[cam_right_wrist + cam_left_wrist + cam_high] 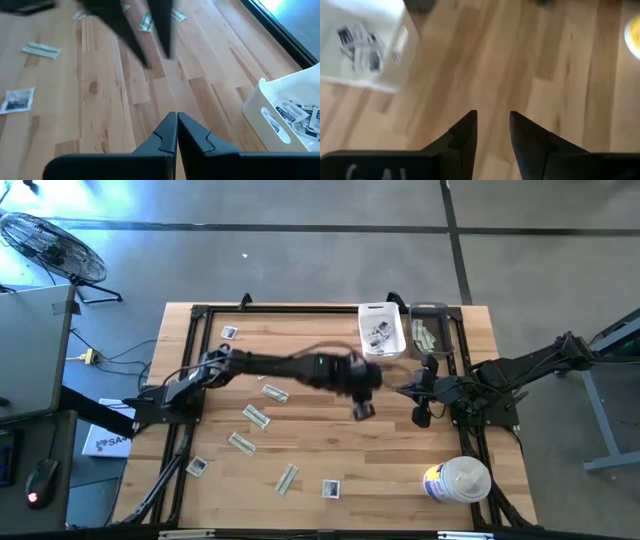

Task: Pick & Place First Aid Supplies
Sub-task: Put the alcohol pad into the white bin

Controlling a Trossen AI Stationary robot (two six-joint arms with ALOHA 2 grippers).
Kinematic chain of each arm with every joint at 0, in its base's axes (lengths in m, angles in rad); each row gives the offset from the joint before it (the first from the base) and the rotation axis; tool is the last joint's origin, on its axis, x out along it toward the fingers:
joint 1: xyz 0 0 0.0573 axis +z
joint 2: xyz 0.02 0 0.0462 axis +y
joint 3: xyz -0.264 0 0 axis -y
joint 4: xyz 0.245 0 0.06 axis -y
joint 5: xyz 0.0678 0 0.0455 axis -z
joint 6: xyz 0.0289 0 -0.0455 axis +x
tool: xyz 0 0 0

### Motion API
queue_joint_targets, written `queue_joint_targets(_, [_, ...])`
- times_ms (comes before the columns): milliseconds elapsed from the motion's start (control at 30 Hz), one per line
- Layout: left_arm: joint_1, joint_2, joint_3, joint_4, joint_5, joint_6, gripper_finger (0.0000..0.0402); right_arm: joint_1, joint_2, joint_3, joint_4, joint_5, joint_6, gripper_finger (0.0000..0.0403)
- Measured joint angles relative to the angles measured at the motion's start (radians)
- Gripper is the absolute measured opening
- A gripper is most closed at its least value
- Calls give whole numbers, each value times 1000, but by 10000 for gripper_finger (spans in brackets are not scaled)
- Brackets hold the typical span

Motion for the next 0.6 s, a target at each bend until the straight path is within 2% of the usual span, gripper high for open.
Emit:
queue_joint_targets(367, [-218,0,0,-242,-268,-376,111,22,113,0,0,25,-54,3])
queue_joint_targets(500, [-273,0,-4,-312,-287,-491,111,21,153,0,21,24,-89,7])
queue_joint_targets(600, [-315,-3,-50,-288,-270,-569,111,21,173,0,47,20,-120,6])
